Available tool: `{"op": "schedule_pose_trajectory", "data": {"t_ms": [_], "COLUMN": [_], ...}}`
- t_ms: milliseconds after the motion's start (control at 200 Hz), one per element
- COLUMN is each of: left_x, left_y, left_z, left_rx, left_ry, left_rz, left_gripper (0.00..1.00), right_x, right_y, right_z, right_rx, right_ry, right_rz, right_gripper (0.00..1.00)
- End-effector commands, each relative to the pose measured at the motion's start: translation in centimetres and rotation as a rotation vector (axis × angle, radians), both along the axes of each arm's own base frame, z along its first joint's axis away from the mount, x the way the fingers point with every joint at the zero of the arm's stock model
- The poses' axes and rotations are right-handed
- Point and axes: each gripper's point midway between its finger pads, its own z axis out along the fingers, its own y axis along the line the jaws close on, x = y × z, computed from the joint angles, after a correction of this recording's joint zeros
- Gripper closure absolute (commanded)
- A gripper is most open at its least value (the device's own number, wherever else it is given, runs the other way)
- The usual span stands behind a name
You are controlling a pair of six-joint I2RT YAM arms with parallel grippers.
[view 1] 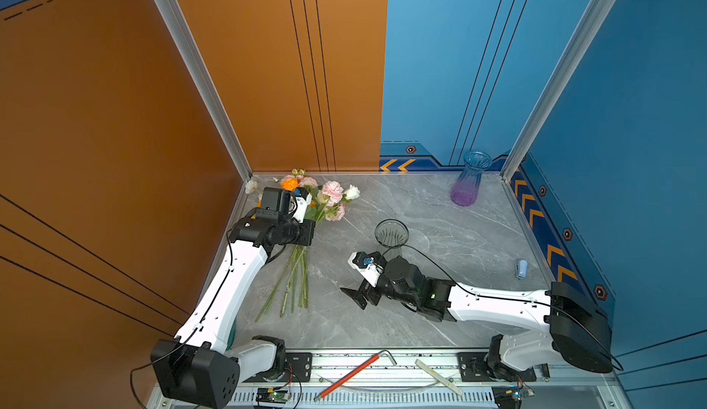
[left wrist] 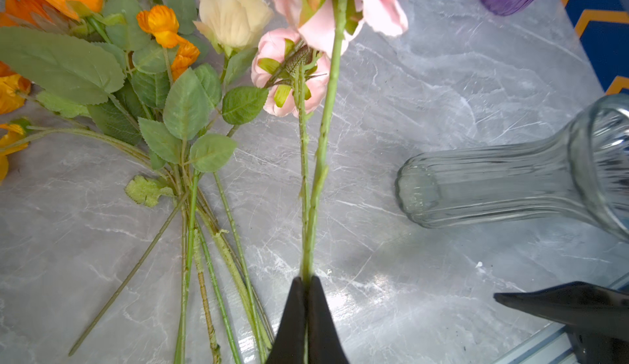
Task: Arrange flowers in a vase
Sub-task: Pick up the flower from the flowers.
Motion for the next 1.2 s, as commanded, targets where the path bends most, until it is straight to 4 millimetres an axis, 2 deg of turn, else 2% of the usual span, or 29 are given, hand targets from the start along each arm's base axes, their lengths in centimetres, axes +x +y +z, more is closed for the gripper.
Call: {"op": "schedule_pose_trajectory", "data": {"t_ms": [0, 300, 440, 576, 661, 776, 846, 871, 931, 951, 1016, 1196], "left_x": [0.5, 1.1, 1.5, 2.1, 2.2, 1.6, 1.4, 1.3, 1.4, 1.7, 2.1, 4.1], "left_y": [-0.7, -2.9, -4.0, -4.3, -3.9, -3.0, -3.0, -3.1, -2.9, -2.8, -2.2, -0.3], "left_z": [3.1, 8.7, 11.3, 12.7, 12.1, 10.0, 9.5, 8.2, 7.3, 7.8, 6.8, 2.4], "left_rx": [-0.08, -0.276, -0.292, -0.275, -0.259, -0.232, -0.275, -0.298, -0.36, -0.386, -0.412, -0.379], "left_ry": [-0.078, -0.277, -0.41, -0.481, -0.476, -0.452, -0.464, -0.444, -0.424, -0.443, -0.409, -0.281], "left_rz": [0.011, -0.005, -0.012, 0.011, 0.038, 0.07, 0.069, 0.068, 0.087, 0.095, 0.131, 0.229], "left_gripper": [1.0, 1.0, 1.0, 1.0, 1.0, 1.0, 1.0, 1.0, 1.0, 1.0, 1.0, 1.0], "right_x": [-0.1, 0.4, 0.1, 0.5, 1.2, 1.6, 1.7, 1.7, 1.7, 1.8, 1.9, 2.1], "right_y": [-0.2, -1.2, -2.3, -4.1, -4.7, -4.5, -4.3, -4.2, -4.1, -4.1, -4.0, -4.0], "right_z": [1.0, 2.3, 4.5, 6.7, 7.0, 6.3, 5.9, 5.8, 5.5, 5.5, 5.3, 5.0], "right_rx": [0.043, 0.092, 0.117, 0.167, 0.201, 0.196, 0.188, 0.188, 0.181, 0.18, 0.172, 0.165], "right_ry": [0.002, 0.006, -0.027, -0.036, -0.01, 0.015, 0.024, 0.028, 0.035, 0.035, 0.038, 0.04], "right_rz": [0.002, -0.017, -0.004, -0.026, -0.037, -0.038, -0.04, -0.039, -0.036, -0.036, -0.044, -0.048], "right_gripper": [0.0, 0.0, 0.0, 0.0, 0.0, 0.0, 0.0, 0.0, 0.0, 0.0, 0.0, 0.0]}}
